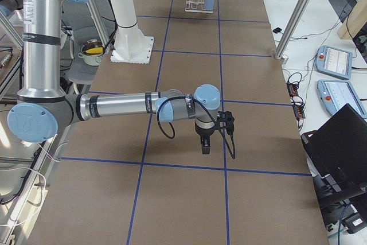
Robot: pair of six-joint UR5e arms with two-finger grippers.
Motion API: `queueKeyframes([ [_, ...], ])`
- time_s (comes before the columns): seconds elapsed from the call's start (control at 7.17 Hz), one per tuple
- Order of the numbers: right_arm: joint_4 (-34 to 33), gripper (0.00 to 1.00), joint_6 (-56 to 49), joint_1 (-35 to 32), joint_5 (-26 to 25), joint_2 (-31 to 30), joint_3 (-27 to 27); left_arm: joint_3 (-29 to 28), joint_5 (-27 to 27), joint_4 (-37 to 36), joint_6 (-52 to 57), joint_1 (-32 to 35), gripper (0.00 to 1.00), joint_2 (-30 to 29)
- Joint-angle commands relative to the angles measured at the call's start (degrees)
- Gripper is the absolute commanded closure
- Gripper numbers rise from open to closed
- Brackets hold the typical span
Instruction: Hang cup on cup holder
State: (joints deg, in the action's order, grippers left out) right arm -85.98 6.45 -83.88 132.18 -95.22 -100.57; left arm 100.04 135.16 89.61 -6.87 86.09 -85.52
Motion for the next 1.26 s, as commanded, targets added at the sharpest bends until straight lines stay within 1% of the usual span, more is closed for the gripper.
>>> queueKeyframes([
  [0.0,-1.9,0.0,-1.25,0.21,-2.17,-0.41,0.2,-0.28,0.02,0.13,0.27,0.04,0.02,-0.17],
  [0.14,-4.09,0.0,-4.22,0.12,-2.19,-0.15,0.11,-0.28,0.02,0.13,0.28,0.04,0.02,-0.09],
  [0.28,-5.85,0.0,-4.6,0.12,-2.1,0.12,-0.5,-0.2,-0.07,0.21,0.36,0.04,0.02,-0.08],
  [1.12,-5.96,0.0,-4.6,-0.05,-1.48,0.21,-0.51,0.51,-0.07,1.53,0.54,0.04,0.02,0.53],
])
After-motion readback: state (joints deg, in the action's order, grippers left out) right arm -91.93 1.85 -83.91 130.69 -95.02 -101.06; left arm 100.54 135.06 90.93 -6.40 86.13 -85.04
